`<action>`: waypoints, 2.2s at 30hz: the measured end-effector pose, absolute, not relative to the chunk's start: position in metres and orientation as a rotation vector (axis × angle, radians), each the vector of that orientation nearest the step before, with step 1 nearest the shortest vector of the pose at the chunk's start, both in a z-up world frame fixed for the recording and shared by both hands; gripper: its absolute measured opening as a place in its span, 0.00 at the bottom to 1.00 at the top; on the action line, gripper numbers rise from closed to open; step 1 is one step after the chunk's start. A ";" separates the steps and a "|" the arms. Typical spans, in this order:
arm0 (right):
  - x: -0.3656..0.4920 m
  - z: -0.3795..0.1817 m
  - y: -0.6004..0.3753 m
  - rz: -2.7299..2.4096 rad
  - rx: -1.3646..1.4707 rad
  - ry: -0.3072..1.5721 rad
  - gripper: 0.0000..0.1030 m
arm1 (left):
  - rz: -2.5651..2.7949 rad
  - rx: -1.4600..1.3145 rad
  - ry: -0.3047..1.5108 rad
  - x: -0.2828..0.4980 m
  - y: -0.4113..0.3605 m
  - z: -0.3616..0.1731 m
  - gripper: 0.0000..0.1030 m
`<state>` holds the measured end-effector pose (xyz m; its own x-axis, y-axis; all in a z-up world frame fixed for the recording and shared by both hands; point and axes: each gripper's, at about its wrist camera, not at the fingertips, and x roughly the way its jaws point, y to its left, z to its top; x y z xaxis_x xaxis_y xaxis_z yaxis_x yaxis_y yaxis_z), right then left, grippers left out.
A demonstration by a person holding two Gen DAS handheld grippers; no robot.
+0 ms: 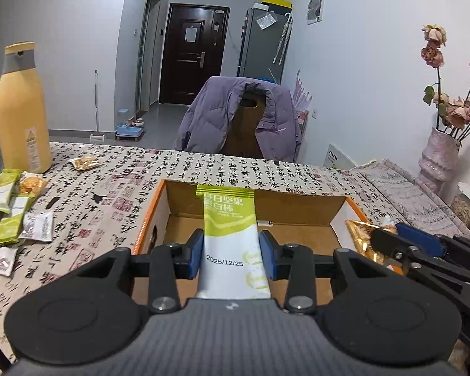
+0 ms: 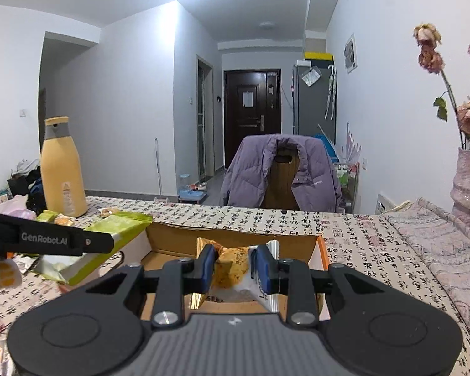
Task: Organize snacks
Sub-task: 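Carry the green-white bar into the box and open the left gripper, then withdraw the left gripper while the right gripper closes on the red-blue chip bag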
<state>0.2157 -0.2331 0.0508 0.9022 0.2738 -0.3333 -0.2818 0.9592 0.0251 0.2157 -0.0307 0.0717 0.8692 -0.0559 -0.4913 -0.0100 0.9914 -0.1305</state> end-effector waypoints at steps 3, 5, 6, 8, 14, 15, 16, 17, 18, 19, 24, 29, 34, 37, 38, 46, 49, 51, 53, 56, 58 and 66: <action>0.235 0.044 -0.229 0.279 -0.030 0.384 0.27 | -0.021 -0.133 0.521 0.231 -0.033 0.064 0.38; 0.246 0.037 -0.227 0.274 -0.028 0.416 0.27 | -0.017 -0.132 0.531 0.240 -0.033 0.055 0.38; 0.250 0.033 -0.227 0.271 -0.023 0.429 0.27 | -0.014 -0.132 0.537 0.243 -0.033 0.050 0.38; 0.256 0.026 -0.229 0.257 -0.013 0.456 0.27 | -0.007 -0.131 0.548 0.248 -0.032 0.040 0.38; 0.264 0.010 -0.230 0.251 -0.003 0.504 0.28 | 0.007 -0.120 0.589 0.259 -0.028 0.021 0.38; 0.266 0.007 -0.230 0.254 -0.002 0.514 0.28 | 0.005 -0.117 0.593 0.260 -0.027 0.018 0.38; 0.267 0.004 -0.231 0.256 -0.001 0.524 0.28 | 0.001 -0.112 0.595 0.261 -0.027 0.016 0.38; 0.267 0.002 -0.231 0.256 0.000 0.531 0.28 | -0.001 -0.108 0.600 0.262 -0.028 0.015 0.38; 0.268 0.001 -0.232 0.258 0.002 0.536 0.28 | -0.003 -0.106 0.606 0.262 -0.028 0.013 0.38; 0.270 0.000 -0.233 0.260 0.004 0.540 0.28 | -0.007 -0.105 0.610 0.263 -0.028 0.012 0.38; 0.271 -0.003 -0.234 0.255 0.015 0.553 0.32 | -0.017 -0.106 0.612 0.262 -0.027 0.010 0.38; 0.267 0.001 -0.239 0.253 0.039 0.524 0.70 | -0.017 -0.131 0.576 0.256 -0.024 0.018 0.69; 0.259 0.014 -0.243 0.245 0.056 0.473 1.00 | 0.008 -0.152 0.518 0.246 -0.022 0.036 1.00; 0.251 0.025 -0.246 0.238 0.056 0.443 1.00 | 0.012 -0.172 0.493 0.239 -0.020 0.048 1.00; 0.248 0.029 -0.247 0.235 0.056 0.435 1.00 | 0.014 -0.176 0.489 0.236 -0.019 0.052 1.00; 0.210 0.047 -0.255 0.238 0.055 0.393 1.00 | 0.014 -0.170 0.453 0.203 -0.015 0.070 1.00; 0.191 0.050 -0.258 0.242 0.055 0.379 1.00 | 0.011 -0.164 0.444 0.185 -0.013 0.072 1.00; 0.179 0.050 -0.260 0.243 0.052 0.372 1.00 | 0.008 -0.161 0.439 0.173 -0.010 0.072 1.00; 0.164 0.049 -0.262 0.245 0.049 0.367 1.00 | 0.009 -0.156 0.436 0.161 -0.008 0.071 1.00; 0.142 0.046 -0.265 0.249 0.039 0.362 1.00 | 0.007 -0.143 0.434 0.141 -0.003 0.066 1.00; 0.129 0.041 -0.266 0.254 0.034 0.363 1.00 | 0.006 -0.136 0.438 0.128 0.000 0.061 1.00; 0.084 0.018 -0.270 0.254 0.023 0.399 1.00 | -0.006 -0.123 0.464 0.084 0.011 0.034 1.00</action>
<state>0.0838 -0.2704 0.0183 0.8901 0.2491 -0.3817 -0.2401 0.9681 0.0720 0.0841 0.0115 0.0340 0.8945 -0.0333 -0.4458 -0.0225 0.9926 -0.1192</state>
